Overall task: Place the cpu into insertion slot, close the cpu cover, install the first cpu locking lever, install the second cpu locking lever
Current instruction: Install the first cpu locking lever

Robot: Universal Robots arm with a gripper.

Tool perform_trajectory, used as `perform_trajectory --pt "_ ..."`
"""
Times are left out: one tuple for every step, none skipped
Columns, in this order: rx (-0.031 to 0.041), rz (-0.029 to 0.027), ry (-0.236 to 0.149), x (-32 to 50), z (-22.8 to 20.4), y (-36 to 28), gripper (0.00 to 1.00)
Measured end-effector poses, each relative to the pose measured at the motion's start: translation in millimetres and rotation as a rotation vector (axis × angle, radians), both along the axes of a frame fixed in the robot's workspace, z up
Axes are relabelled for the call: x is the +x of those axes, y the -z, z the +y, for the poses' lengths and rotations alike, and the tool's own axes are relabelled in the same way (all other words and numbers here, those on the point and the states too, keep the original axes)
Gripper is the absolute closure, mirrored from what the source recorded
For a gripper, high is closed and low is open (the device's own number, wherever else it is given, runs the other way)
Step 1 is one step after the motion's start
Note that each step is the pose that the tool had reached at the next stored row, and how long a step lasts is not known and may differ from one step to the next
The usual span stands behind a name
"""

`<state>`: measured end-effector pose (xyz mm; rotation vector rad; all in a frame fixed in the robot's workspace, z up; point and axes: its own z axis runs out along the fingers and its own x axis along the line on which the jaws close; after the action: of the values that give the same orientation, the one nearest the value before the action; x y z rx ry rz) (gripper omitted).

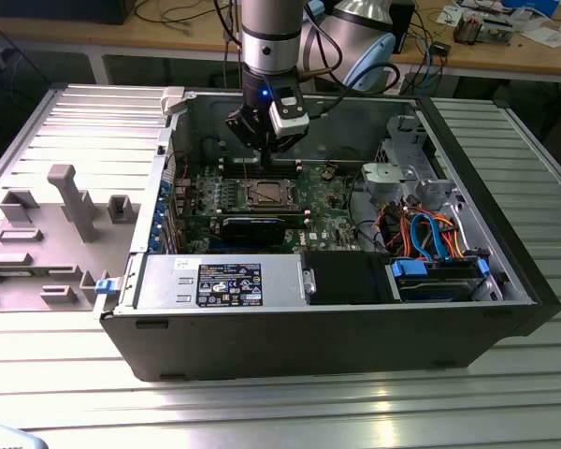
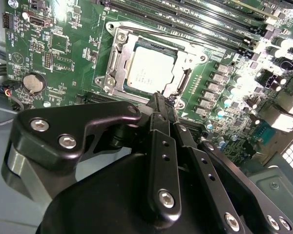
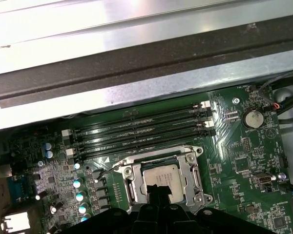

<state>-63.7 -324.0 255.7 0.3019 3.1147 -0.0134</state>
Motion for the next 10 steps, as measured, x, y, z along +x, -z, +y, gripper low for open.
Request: perform_trajectory --pt "0.0000 0.0000 -0.001 0.0 0.0 0.0 0.89" --pt "0.0000 0.0000 -0.002 0.0 0.0 0.0 0.89" --pt "0.0000 0.0000 -0.003 0.0 0.0 0.0 0.89" --pt "0.0000 0.0000 -0.006 0.0 0.0 0.0 0.89" --pt "0.0000 0.0000 -0.007 0.0 0.0 0.0 0.89" --pt "0.0000 0.0000 -0.009 0.0 0.0 0.0 0.89" --pt "-0.0001 0.0000 -0.010 0.0 0.0 0.0 0.89" --pt "0.0000 0.0000 -0.012 0.0 0.0 0.0 0.89" --pt "0.0000 0.0001 -0.014 0.0 0.0 0.0 0.89" --pt "0.0000 0.0000 -0.015 0.0 0.0 0.0 0.89"
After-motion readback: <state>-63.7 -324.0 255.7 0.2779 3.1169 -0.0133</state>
